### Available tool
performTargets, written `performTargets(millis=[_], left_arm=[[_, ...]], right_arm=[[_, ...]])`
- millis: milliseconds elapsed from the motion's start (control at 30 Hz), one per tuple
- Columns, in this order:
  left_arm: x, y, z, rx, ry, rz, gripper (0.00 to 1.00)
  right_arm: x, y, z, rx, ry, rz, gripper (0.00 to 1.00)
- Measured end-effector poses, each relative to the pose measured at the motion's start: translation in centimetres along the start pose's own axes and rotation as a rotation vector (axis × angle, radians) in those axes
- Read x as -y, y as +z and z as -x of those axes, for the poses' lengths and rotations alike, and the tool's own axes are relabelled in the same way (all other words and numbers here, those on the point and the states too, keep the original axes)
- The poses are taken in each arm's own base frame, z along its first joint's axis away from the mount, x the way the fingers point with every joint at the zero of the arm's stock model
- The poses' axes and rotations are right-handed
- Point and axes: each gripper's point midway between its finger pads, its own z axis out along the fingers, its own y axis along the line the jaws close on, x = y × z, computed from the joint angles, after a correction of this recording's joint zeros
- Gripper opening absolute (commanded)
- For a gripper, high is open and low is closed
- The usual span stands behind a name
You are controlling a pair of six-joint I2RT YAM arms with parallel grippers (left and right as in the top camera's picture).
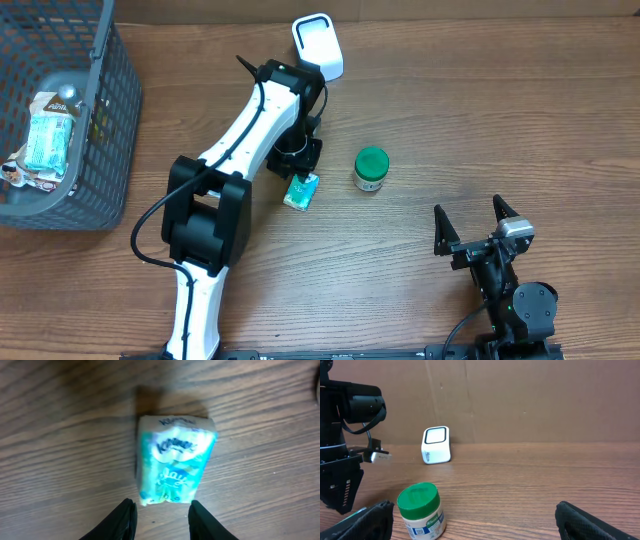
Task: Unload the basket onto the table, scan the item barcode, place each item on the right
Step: 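Reposition the left gripper over the Kleenex pack to regrasp it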
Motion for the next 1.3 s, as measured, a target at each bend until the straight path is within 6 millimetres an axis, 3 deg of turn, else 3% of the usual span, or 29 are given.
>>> performTargets(millis=[233,600,1000,1300], left_arm=[[1.8,0.2,-0.8,-0.018,0.012,0.021,0.25],[3.1,0.1,-1.6,-0.024,0.001,0.055,0.18],[3.7,-5.6,-3.0,0.19,-0.065,0.288,0.15],[3.3,-5.5,-3.2,0.254,-0.137,0.394,0.12]], right_arm=[[0.0,0.0,0.0,0.0,0.0,0.0,1.0],[0.0,0.0,0.0,0.0,0.0,0.0,1.0],[0.0,0.0,0.0,0.0,0.0,0.0,1.0],[0.0,0.0,0.0,0.0,0.0,0.0,1.0]])
